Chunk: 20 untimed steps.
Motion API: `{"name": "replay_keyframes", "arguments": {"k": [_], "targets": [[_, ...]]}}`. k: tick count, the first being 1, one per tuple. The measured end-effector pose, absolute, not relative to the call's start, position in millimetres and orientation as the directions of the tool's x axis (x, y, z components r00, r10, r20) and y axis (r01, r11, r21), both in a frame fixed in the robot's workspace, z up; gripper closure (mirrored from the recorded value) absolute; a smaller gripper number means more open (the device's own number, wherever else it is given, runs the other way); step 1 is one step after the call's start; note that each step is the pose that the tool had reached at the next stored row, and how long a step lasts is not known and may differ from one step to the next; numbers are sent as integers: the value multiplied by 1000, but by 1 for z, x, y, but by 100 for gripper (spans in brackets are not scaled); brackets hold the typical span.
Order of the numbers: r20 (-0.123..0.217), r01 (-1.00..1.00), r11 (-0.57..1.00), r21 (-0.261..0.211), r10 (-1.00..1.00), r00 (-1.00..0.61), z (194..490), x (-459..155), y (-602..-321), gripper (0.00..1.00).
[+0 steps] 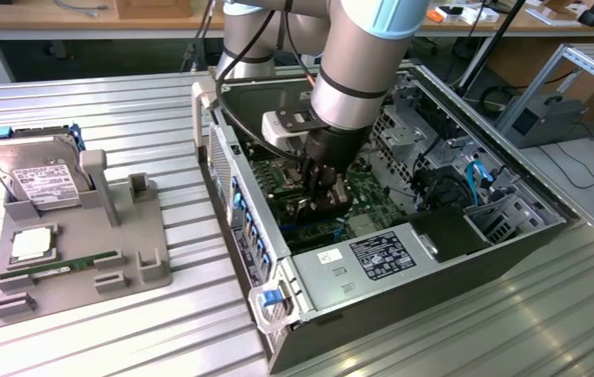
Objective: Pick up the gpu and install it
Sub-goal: 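Insert the gpu into the slot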
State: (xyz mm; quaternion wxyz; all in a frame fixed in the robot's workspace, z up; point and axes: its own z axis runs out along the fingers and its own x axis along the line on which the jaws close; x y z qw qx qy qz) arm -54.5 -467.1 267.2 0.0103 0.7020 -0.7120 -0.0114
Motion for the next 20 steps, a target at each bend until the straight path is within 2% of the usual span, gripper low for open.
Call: {"name": "replay_keyframes", "arguments": {"k": [5,20], "targets": [[4,-999,14,30,-1000,-14,267,-54,-467,73],[-13,-999,14,31,-1000,-15,267,-47,-467,73]]}}
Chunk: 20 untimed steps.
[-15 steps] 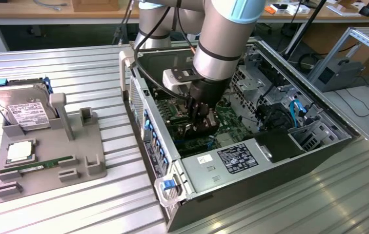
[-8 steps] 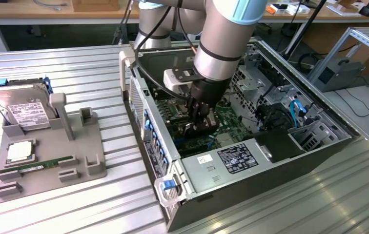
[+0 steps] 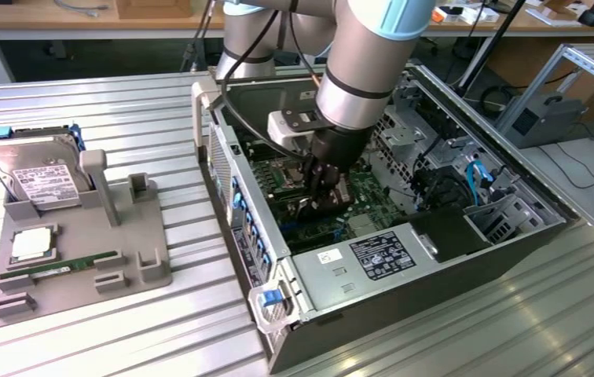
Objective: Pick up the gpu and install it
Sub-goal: 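Insert the gpu into the slot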
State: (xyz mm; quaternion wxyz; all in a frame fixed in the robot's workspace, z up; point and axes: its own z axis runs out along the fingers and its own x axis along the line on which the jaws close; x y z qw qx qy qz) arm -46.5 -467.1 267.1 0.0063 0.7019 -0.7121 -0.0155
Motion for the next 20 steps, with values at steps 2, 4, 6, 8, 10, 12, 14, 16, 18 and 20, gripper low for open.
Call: {"name": "replay_keyframes", "arguments": {"k": [2,4,6,8,10,12,14,16,18,20], "targets": [[-13,-999,15,31,-1000,-15,267,-43,-467,73],[-13,-999,15,32,-1000,-16,267,-39,-467,73],[-12,-999,16,32,-1000,-16,267,-39,-466,73],[9,-999,17,31,-1000,-17,267,-39,-463,73],[14,-999,17,31,-1000,-16,268,-39,-459,73],[16,-999,17,31,-1000,-16,269,-39,-458,73],[16,-999,17,31,-1000,-16,269,-39,-457,73],[15,-999,17,31,-1000,-17,269,-39,-455,73],[14,-999,17,31,-1000,-16,269,-45,-454,73],[14,-999,17,31,-1000,-17,269,-48,-453,73]]}}
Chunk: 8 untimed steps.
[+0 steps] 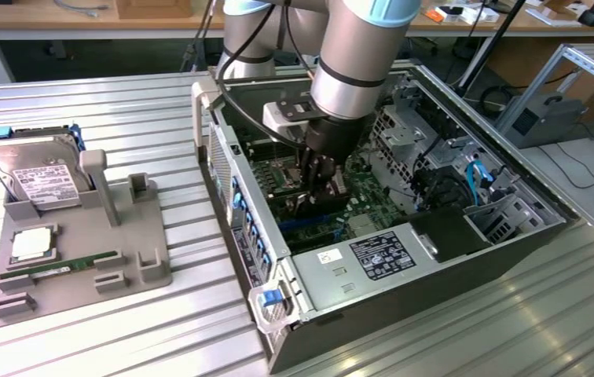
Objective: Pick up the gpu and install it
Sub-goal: 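Insert the gpu into the slot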
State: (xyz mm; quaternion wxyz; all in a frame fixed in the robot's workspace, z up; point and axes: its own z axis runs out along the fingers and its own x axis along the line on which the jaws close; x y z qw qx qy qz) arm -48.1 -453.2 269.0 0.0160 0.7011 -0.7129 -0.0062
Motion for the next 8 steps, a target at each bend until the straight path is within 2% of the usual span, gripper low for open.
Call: {"name": "replay_keyframes", "arguments": {"k": [8], "targets": [[14,-999,17,31,-1000,-16,267,-50,-453,73]]}}
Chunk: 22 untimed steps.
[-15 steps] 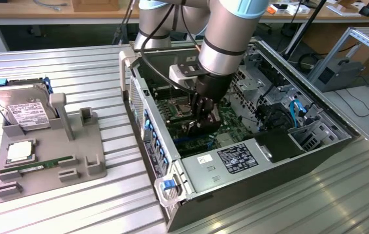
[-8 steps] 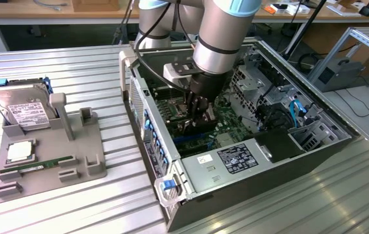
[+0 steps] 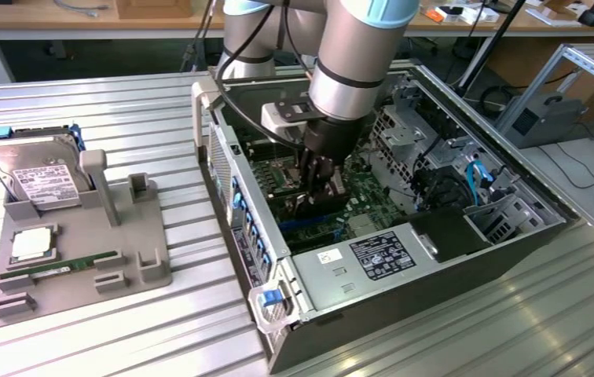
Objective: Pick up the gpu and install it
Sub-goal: 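Insert the gpu into the slot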
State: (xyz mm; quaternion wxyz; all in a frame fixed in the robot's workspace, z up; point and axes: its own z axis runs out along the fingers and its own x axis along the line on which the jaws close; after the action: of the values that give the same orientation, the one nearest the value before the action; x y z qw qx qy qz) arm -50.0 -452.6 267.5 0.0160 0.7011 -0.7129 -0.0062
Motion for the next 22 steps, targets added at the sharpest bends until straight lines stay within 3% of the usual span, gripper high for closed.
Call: {"name": "replay_keyframes", "arguments": {"k": [22], "targets": [[14,-999,17,31,-1000,-17,264,-51,-453,73]]}}
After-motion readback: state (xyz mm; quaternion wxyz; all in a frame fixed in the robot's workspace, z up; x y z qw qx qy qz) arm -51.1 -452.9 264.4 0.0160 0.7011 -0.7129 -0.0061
